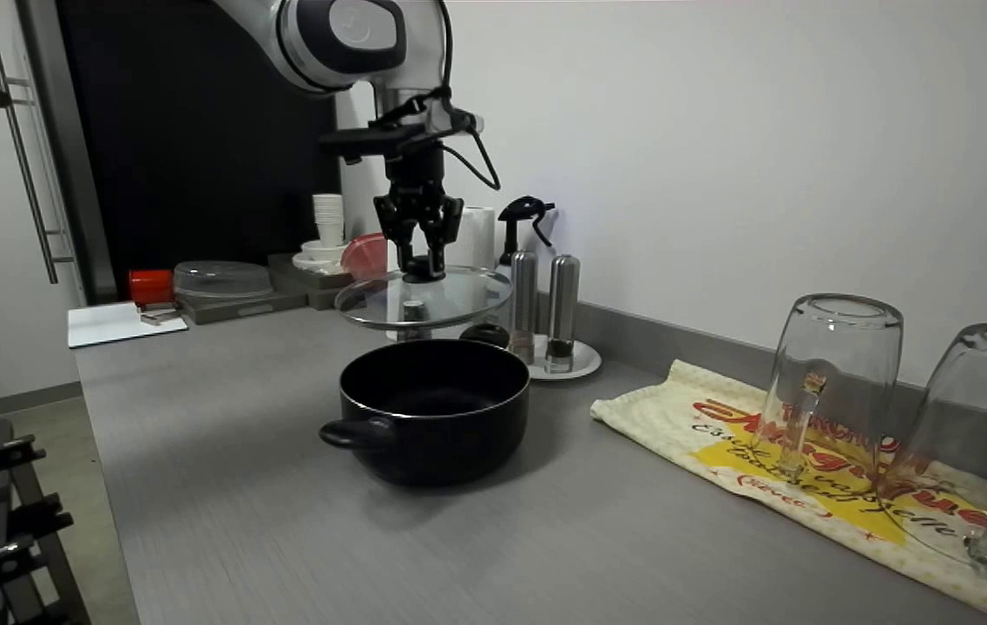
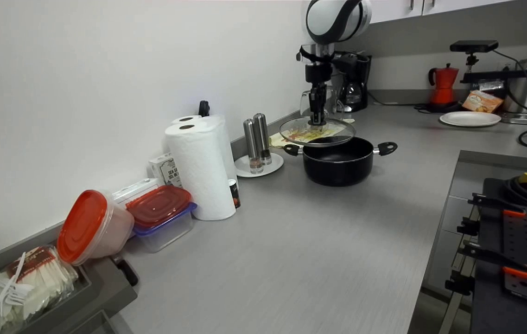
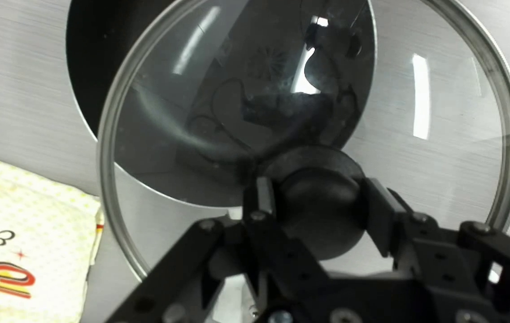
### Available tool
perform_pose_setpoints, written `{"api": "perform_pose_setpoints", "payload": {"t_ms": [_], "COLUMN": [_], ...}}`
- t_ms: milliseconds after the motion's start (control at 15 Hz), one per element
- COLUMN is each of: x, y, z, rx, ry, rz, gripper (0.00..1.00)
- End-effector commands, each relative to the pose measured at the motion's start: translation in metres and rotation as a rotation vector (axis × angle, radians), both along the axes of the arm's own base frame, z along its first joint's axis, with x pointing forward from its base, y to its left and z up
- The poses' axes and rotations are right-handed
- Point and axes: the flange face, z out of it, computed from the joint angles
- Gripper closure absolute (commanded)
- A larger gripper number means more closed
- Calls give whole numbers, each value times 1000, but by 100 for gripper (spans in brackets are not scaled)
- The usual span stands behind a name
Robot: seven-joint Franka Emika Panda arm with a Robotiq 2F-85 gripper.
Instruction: Remove the glass lid from the black pot.
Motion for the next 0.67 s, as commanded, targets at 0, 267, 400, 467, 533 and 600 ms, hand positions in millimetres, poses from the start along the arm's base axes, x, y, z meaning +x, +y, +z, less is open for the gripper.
{"api": "perform_pose_setpoints", "payload": {"t_ms": [0, 267, 400, 467, 533, 600], "x": [-10, -23, -32, -37, -41, -47], "y": [52, 133, 175, 194, 213, 232], "z": [26, 24, 17, 13, 7, 0], "rx": [18, 49, 60, 65, 68, 72], "ry": [-1, 12, 24, 31, 39, 52], "rz": [104, 232, 297, 327, 358, 389], "gripper": [75, 75, 75, 75, 75, 75]}}
